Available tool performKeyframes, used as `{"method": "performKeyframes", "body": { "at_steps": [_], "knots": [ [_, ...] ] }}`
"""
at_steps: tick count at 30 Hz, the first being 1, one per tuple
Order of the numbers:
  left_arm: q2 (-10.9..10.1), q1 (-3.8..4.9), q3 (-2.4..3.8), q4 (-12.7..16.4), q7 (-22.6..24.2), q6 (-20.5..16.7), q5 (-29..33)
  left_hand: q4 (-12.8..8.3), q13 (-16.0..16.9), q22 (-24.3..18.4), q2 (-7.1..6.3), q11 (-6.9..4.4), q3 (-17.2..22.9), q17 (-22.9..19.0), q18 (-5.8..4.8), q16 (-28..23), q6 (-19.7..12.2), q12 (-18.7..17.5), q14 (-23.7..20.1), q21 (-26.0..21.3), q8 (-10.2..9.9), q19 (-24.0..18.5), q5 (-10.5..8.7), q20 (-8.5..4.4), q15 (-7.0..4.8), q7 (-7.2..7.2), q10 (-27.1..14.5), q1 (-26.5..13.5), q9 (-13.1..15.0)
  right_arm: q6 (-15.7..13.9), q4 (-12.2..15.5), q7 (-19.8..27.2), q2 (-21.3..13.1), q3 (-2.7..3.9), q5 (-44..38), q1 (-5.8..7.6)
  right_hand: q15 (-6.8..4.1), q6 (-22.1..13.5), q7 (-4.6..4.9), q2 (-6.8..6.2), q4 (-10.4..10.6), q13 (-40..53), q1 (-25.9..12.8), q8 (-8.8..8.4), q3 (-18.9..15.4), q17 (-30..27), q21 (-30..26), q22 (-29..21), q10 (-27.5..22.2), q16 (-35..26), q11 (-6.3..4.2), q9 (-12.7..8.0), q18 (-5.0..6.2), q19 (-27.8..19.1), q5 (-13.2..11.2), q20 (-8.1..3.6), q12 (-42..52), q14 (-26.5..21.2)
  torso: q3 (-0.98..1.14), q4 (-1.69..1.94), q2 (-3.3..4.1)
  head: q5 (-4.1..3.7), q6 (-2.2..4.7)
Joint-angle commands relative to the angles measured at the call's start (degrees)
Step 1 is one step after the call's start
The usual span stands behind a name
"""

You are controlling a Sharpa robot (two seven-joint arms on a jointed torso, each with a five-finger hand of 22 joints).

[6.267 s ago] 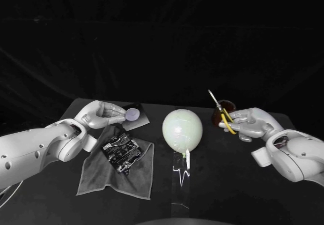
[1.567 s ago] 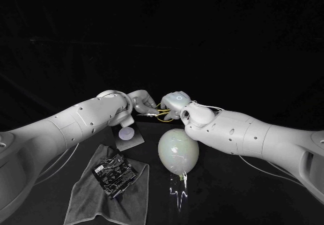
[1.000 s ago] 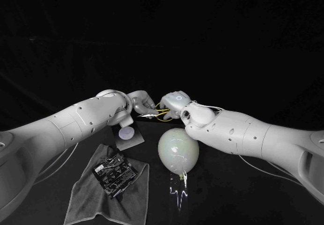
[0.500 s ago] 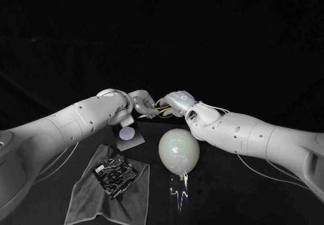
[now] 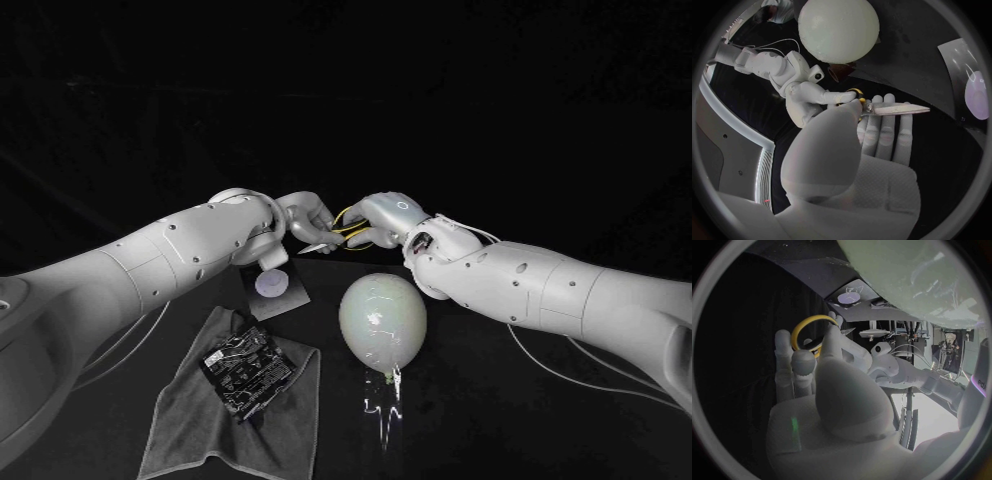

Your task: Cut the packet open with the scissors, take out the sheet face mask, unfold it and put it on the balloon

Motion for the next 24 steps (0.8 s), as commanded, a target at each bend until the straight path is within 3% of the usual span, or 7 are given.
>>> {"method": "performKeyframes", "body": {
  "at_steps": [1, 4, 6, 8, 17, 20, 24],
  "knots": [
    [0.12, -0.59, -0.34, -0.01, -2.02, 1.58, 0.19, -5.31, -0.01, 0.10, 0.20, -0.56, 5.66, 0.10, 0.46, -0.25, -0.44, 0.11, 0.48, 0.44, 0.39, 0.41, 0.09, -0.18, 0.06, -0.18, 0.82, -0.49, 0.68, -4.33, 1.27, 6.23, 0.04, 0.57, 5.28, 0.84, -0.22, -2.34, 0.01, 0.28, -0.34, -0.25, 0.76, -0.03, -0.72, 1.51, -0.35, -0.05, 0.86, 1.08, -0.80, 0.24, 1.06, 0.13, 0.14, 0.01, 0.36, 0.78, -0.03, -0.03, -0.03, -0.04, 0.00],
    [0.08, -0.59, -0.34, -0.05, -2.23, 1.49, 0.53, -5.60, 0.01, 0.19, 0.10, -0.59, 6.10, 0.23, 0.54, -0.25, -0.48, 0.13, 0.59, 0.60, 0.58, 0.55, 0.09, -0.20, 0.02, -0.21, 0.95, -0.97, 0.97, -4.19, 1.79, 6.93, -0.39, 0.59, 6.94, 0.86, -0.42, -2.32, -0.21, 0.41, -0.38, -0.70, 1.05, -0.11, -0.81, 3.80, -0.25, 0.05, 0.90, 2.57, -0.94, -0.14, 1.11, 0.74, 0.15, -0.08, 0.28, 2.24, 0.00, -0.01, -0.03, -0.10, 0.02],
    [0.04, -0.59, -0.34, -0.05, -2.42, 1.35, 0.89, -5.67, 0.01, 0.21, 0.10, -0.60, 6.22, 0.26, 0.55, -0.25, -0.50, 0.13, 0.61, 0.63, 0.61, 0.57, 0.09, -0.20, 0.01, -0.22, 0.98, -1.07, 1.03, -4.04, 2.11, 7.26, -0.65, 0.61, 8.05, 0.86, -0.48, -4.24, -0.30, 0.48, -0.15, -1.34, 0.76, -0.45, -0.99, 6.81, 3.15, 1.64, 0.41, 4.55, -0.77, -1.07, 0.76, 3.82, 0.12, -0.76, 0.19, 4.49, -0.01, -0.01, -0.06, -0.10, 0.01],
    [0.01, -0.59, -0.34, -0.05, -2.65, 1.27, 1.35, -5.76, 0.01, 0.23, 0.08, -0.61, 6.36, 0.30, 0.58, -0.26, -0.52, 0.13, 0.63, 0.68, 0.66, 0.61, 0.09, -0.21, 0.00, -0.23, 1.00, -1.21, 1.12, -3.92, 2.40, 7.60, -0.88, 0.63, 9.03, 0.87, 0.36, -6.81, -1.12, 0.09, 0.01, -2.28, -0.33, -0.37, -1.03, 8.82, 6.43, 3.14, -0.65, 5.71, 0.44, -2.30, 0.04, 6.90, 0.14, -1.06, 0.16, 6.39, -0.04, 0.00, -0.07, -0.17, 0.06],
    [-0.06, -0.59, -0.34, -0.05, -3.79, 0.97, 3.19, -6.18, 0.02, 0.37, 0.00, -0.65, 6.96, 0.49, 0.71, -0.25, -0.60, 0.15, 0.79, 0.93, 0.91, 0.81, 0.09, -0.24, -0.05, -0.27, 1.19, -1.87, 1.53, -1.09, 3.92, 8.71, -1.77, 0.84, 12.09, 0.89, 0.50, -7.58, -1.60, -0.01, -0.83, -3.18, -0.94, -0.27, -0.08, 2.08, -1.05, -0.33, -6.15, 1.05, 0.50, -3.98, 1.06, 3.58, 0.14, -0.80, 0.07, 3.89, -0.03, 0.05, -0.02, -0.22, 0.16],
    [-0.08, -0.59, -0.34, -0.09, -4.01, 0.95, 3.41, -6.30, 0.03, 0.42, -0.03, -0.67, 7.12, 0.55, 0.74, -0.25, -0.62, 0.16, 0.84, 1.01, 0.98, 0.87, 0.09, -0.25, -0.07, -0.29, 1.26, -2.07, 1.66, 0.65, 4.33, 8.29, -1.90, 0.88, 11.20, 0.89, 0.26, -7.58, -1.56, 0.45, -1.14, -3.12, -0.95, -0.17, 0.41, 4.07, -1.33, -0.60, -7.71, 1.99, 0.36, -4.48, 1.15, 4.27, 0.12, -0.96, 0.12, 5.41, -0.08, 0.08, -0.03, -0.19, 0.04],
    [-0.15, -0.59, -0.35, -0.12, -4.18, 0.89, 3.58, -6.45, 0.03, 0.47, -0.07, -0.69, 7.30, 0.62, 0.79, -0.25, -0.65, 0.16, 0.89, 1.11, 1.06, 0.95, 0.09, -0.26, -0.08, -0.30, 1.31, -2.28, 1.80, 1.70, 4.98, 7.84, -2.15, 0.90, 9.70, 0.89, 0.03, -7.17, -1.46, 0.68, -1.50, -3.04, -1.10, 0.00, 0.70, 8.59, 2.91, 1.29, -7.66, 4.58, 0.17, -5.02, 0.47, 7.63, 0.10, -1.31, 0.25, 8.14, -0.07, 0.04, -0.03, -0.27, 0.04]
  ]
}}
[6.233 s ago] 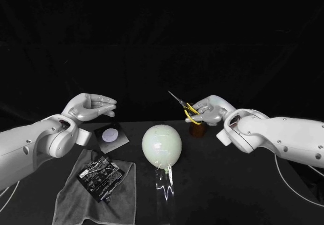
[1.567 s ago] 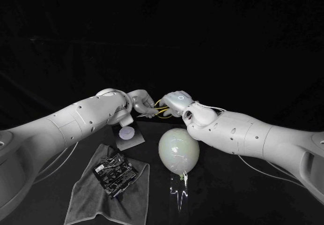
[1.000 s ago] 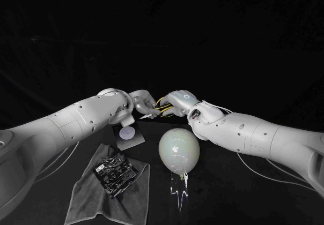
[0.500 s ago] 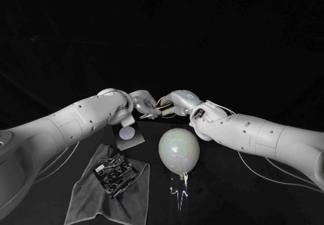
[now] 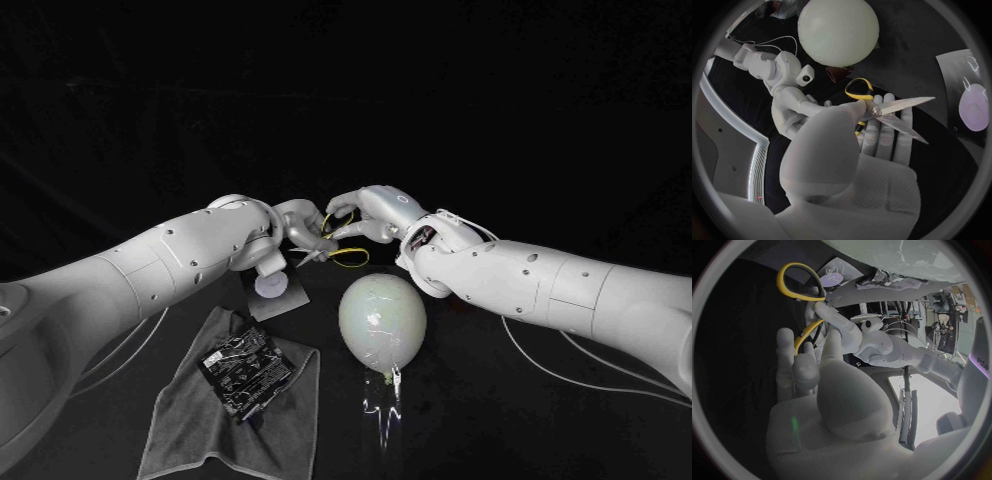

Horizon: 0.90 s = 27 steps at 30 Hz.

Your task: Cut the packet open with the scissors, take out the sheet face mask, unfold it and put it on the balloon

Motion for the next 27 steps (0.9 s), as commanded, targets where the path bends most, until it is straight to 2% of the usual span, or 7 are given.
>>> {"method": "performKeyframes", "body": {
  "at_steps": [1, 8, 14, 18, 20, 24, 27],
  "knots": [
    [0.02, 0.12, 0.07, 0.05, -1.44, 0.41, 0.95, -0.53, 0.10, 0.15, 0.31, -0.36, 0.75, 0.14, 0.86, -0.25, -0.36, -0.34, 0.42, 0.45, 0.27, 0.40, -0.19, -0.07, -0.03, -0.01, 0.76, -0.43, 0.36, 1.88, 0.66, 0.89, -0.25, 0.04, -1.17, 0.01, -0.09, 0.60, 0.10, 0.52, -0.45, 0.02, -0.04, 0.28, 0.18, 1.55, 1.58, 0.75, 0.26, 0.90, -0.19, -0.21, -0.45, 1.33, 0.00, -0.18, 0.00, 1.05, -0.05, -0.03, 0.00, -0.07, 0.01],
    [-0.08, 0.12, 0.06, 0.02, -1.59, 0.42, 1.34, -0.72, 0.11, 0.24, 0.29, -0.38, 0.97, 0.23, 0.94, -0.24, -0.40, -0.33, 0.50, 0.62, 0.37, 0.54, -0.19, -0.09, -0.06, -0.04, 0.84, -0.70, 0.54, 2.04, 1.36, 0.16, -0.70, 0.08, -2.13, 0.02, 0.26, 1.16, 0.19, 0.89, -1.30, 0.06, 0.81, 0.39, 0.70, 4.02, 4.95, 2.38, 1.71, 2.31, -0.29, -0.76, -1.10, 3.73, 0.01, -0.31, 0.19, 2.62, -0.06, -0.01, -0.03, -0.12, -0.01],
    [-0.32, 0.12, 0.05, 0.00, -1.65, -0.20, 2.10, -0.85, 0.11, 0.30, 0.28, -0.39, 1.11, 0.29, 0.97, -0.24, -0.43, -0.33, 0.54, 0.71, 0.44, 0.59, -0.19, -0.10, -0.07, -0.05, 0.90, -0.90, 0.67, -0.29, 1.55, 0.76, -1.09, 0.20, 2.56, 0.04, 1.03, 3.32, 1.85, 1.76, -1.99, 0.14, 1.82, 0.85, 1.01, 7.44, 9.50, 4.76, 5.35, 4.17, 0.02, -1.66, -1.97, 6.55, 0.06, 0.02, 0.70, 4.08, -0.04, 0.01, -0.01, -0.19, 0.00],
    [-0.73, 0.12, 0.04, 0.12, -1.68, -1.42, 3.77, -1.02, 0.11, 0.38, 0.26, -0.41, 1.30, 0.37, 1.04, -0.24, -0.48, -0.34, 0.59, 0.86, 0.52, 0.70, -0.19, -0.12, -0.09, -0.06, 0.96, -1.17, 0.84, -2.20, 1.60, 0.59, -1.86, 0.51, 11.58, 0.05, 2.04, 5.12, 4.68, 2.58, -1.90, 0.08, 2.66, 0.86, 0.50, 11.57, 14.37, 7.48, 8.76, 6.70, 1.40, -2.80, -2.92, 8.97, 0.10, 0.74, 0.58, 5.08, -0.05, 0.02, 0.03, -0.11, 0.01],
    [-1.03, 0.12, 0.04, 0.32, -1.64, -2.09, 4.63, -1.05, 0.11, 0.40, 0.25, -0.41, 1.32, 0.38, 1.05, -0.25, -0.49, -0.34, 0.60, 0.89, 0.53, 0.72, -0.19, -0.13, -0.09, -0.06, 0.97, -1.21, 0.87, -2.10, 1.67, 0.06, -2.36, 0.59, 15.26, 0.06, 2.33, 5.34, 5.20, 2.47, -1.63, 0.06, 2.29, 0.74, 0.08, 12.16, 14.86, 7.83, 9.00, 7.09, 1.76, -3.13, -3.03, 9.17, 0.11, 1.04, 0.32, 5.14, -0.06, 0.05, 0.01, -0.17, -0.05],
    [-1.66, 0.12, 0.03, 0.66, -0.89, -4.07, 5.79, -1.26, 0.10, 0.54, 0.23, -0.42, 1.53, 0.48, 1.16, -0.26, -0.56, -0.35, 0.64, 1.15, 0.62, 0.94, -0.19, -0.18, -0.10, -0.06, 1.03, -1.56, 1.08, 0.84, 1.71, -2.07, -3.34, 0.71, 21.29, 0.06, 3.57, 3.95, 7.13, 1.31, -0.43, -0.10, -0.82, -0.15, -1.46, 11.28, 13.27, 7.45, 6.77, 6.89, 3.30, -4.29, -2.92, 8.23, 0.26, 2.15, -0.27, 4.50, -0.05, 0.03, -0.03, -0.26, -0.15],
    [-2.09, 0.12, 0.01, 0.82, -0.21, -5.56, 6.78, -1.31, 0.10, 0.58, 0.23, -0.42, 1.60, 0.52, 1.19, -0.26, -0.57, -0.35, 0.66, 1.22, 0.66, 0.99, -0.19, -0.19, -0.11, -0.07, 1.05, -1.68, 1.14, 5.69, 1.26, -3.21, -3.59, 0.74, 23.62, 0.06, 4.63, 1.98, 8.43, 0.90, -0.12, -0.17, -2.89, -0.25, -1.49, 11.25, 12.55, 7.39, 3.23, 7.08, 4.51, -5.32, -2.77, 7.58, 0.20, 3.01, -0.31, 4.14, -0.03, -0.01, -0.04, -0.19, -0.19]
  ]
}}
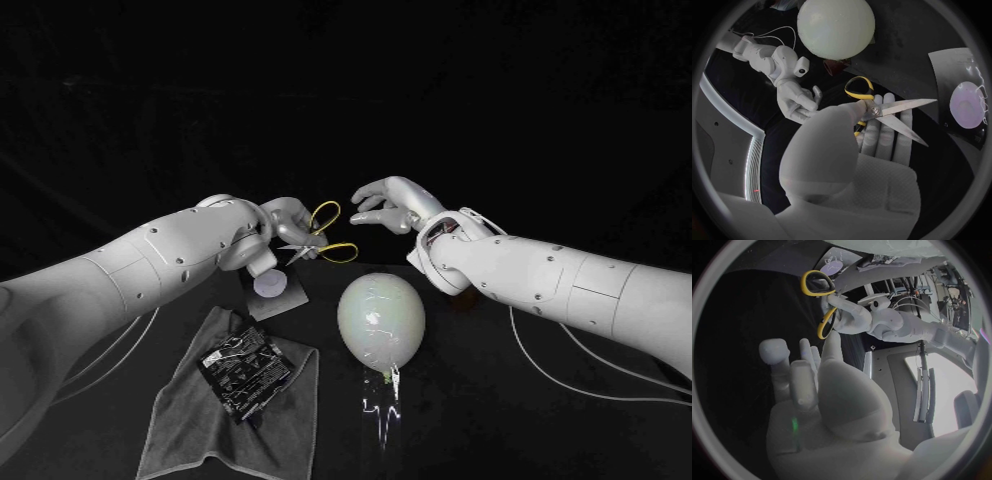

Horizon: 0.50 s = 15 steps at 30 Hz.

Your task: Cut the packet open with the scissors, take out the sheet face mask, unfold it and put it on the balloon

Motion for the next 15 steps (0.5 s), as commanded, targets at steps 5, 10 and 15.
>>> {"method": "performKeyframes", "body": {
  "at_steps": [5, 10, 15],
  "knots": [
    [-0.78, 0.10, 0.03, 0.86, 2.46, -5.51, 4.93, -0.10, 0.05, 0.14, 0.37, -0.47, 0.40, 0.12, 0.65, -0.26, -0.48, -0.34, 0.40, 0.31, 0.42, 0.45, -0.13, 0.00, -0.01, 0.02, 0.97, -0.51, 1.06, 11.71, -1.27, -3.78, 0.36, 0.06, 9.27, -0.25, 1.20, -2.56, 1.35, -0.41, 0.78, -0.05, -3.07, -0.11, -0.95, 0.16, -0.40, 0.05, -4.05, 0.16, 1.14, -1.21, -0.01, -0.55, 0.01, 1.03, -0.22, 0.18, 0.06, 0.06, 0.05, 0.04, 0.00],
    [-1.02, 0.07, 0.02, 1.56, 3.06, -6.45, 6.04, -0.13, 0.05, 0.16, 0.37, -0.47, 0.44, 0.14, 0.67, -0.27, -0.49, -0.34, 0.41, 0.36, 0.43, 0.49, -0.13, -0.01, -0.01, 0.02, 0.98, -0.59, 1.10, 14.49, -2.57, -4.86, 1.47, 0.04, 10.43, -0.74, 1.35, -2.66, 1.51, -0.89, 1.11, 0.00, -4.28, 0.00, -1.13, 0.69, -0.08, 0.31, -4.23, 0.55, 1.28, -1.51, 0.07, -0.50, -0.03, 1.36, -0.15, 0.20, 0.00, 0.01, 0.10, -0.10, 0.01],
    [-0.98, -0.03, 0.00, 2.00, 3.31, -6.71, 6.52, -0.13, 0.05, 0.16, 0.37, -0.47, 0.44, 0.14, 0.67, -0.27, -0.49, -0.34, 0.41, 0.36, 0.43, 0.49, -0.13, -0.01, -0.01, 0.02, 0.98, -0.59, 1.10, 14.53, -3.79, -5.13, 2.78, 0.03, 10.36, -1.08, 1.38, -2.68, 1.52, -0.99, 1.13, 0.01, -4.43, 0.01, -1.14, 0.90, -0.06, 0.33, -4.23, 0.67, 1.29, -1.56, 0.09, -0.50, -0.02, 1.39, -0.14, 0.25, -0.03, -0.01, 0.07, -0.31, -0.03]
  ]
}}
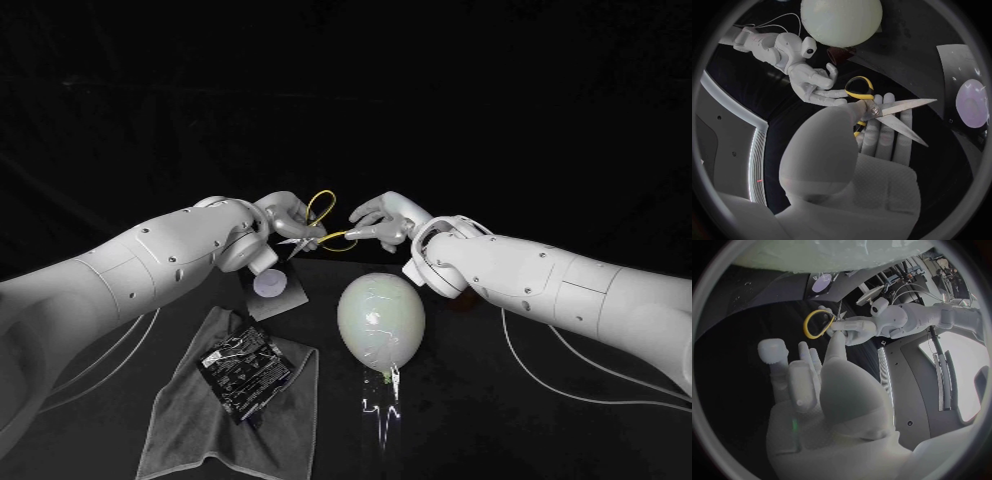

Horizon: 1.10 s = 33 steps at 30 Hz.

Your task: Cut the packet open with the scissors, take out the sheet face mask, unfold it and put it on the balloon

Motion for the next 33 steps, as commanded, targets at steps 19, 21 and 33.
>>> {"method": "performKeyframes", "body": {
  "at_steps": [19, 21, 33],
  "knots": [
    [-0.28, -0.08, 0.06, 1.17, 2.31, -2.58, 2.69, -0.03, 0.06, 0.09, 0.38, -0.35, 0.37, 0.10, 0.66, -0.28, -0.50, -0.35, 0.41, 0.43, 0.17, 0.53, 0.06, -0.01, -0.03, 0.03, 0.87, -0.27, 1.15, 3.04, -2.62, -2.40, 2.12, 0.03, -1.54, -0.89, 0.12, 0.99, 1.28, 2.30, -2.98, 0.23, 4.12, 0.54, 2.21, 1.33, 1.90, 1.17, 1.17, 1.34, -0.24, -0.35, 0.13, 0.94, -0.06, 0.57, 0.26, 0.72, 0.03, -0.06, 0.02, -0.10, -0.21],
    [-0.32, -0.09, 0.06, 1.17, 2.37, -2.65, 2.81, -0.03, 0.06, 0.09, 0.38, -0.35, 0.37, 0.10, 0.66, -0.28, -0.50, -0.35, 0.41, 0.43, 0.17, 0.53, 0.06, -0.01, -0.03, 0.03, 0.87, -0.27, 1.15, 3.22, -2.64, -2.63, 2.16, 0.03, -2.10, -0.94, -0.31, 2.23, 0.67, 3.43, -4.20, 0.48, 6.17, 1.07, 3.43, 2.12, 3.58, 1.97, 3.23, 1.75, -0.87, -0.28, -0.07, 1.66, 0.01, 0.38, 1.04, 0.96, 0.04, -0.09, 0.00, -0.12, -0.33],
    [-0.32, -0.09, 0.07, 1.67, 2.88, -2.22, 3.09, -0.10, 0.05, 0.12, 0.38, -0.36, 0.45, 0.12, 0.67, -0.30, -0.53, -0.36, 0.40, 0.48, 0.18, 0.54, 0.06, -0.01, -0.03, 0.02, 0.86, -0.34, 1.20, -0.35, -2.32, -0.98, 1.99, 0.02, 11.30, -1.05, -5.47, 13.73, -5.49, 6.51, -5.88, 1.73, 12.01, 6.85, 11.48, 5.69, 14.36, 7.49, 19.96, 3.66, -6.97, 1.62, -1.84, 6.20, -0.01, -4.05, 5.26, 2.23, 0.03, -0.03, -0.05, -0.01, -0.37]
  ]
}}
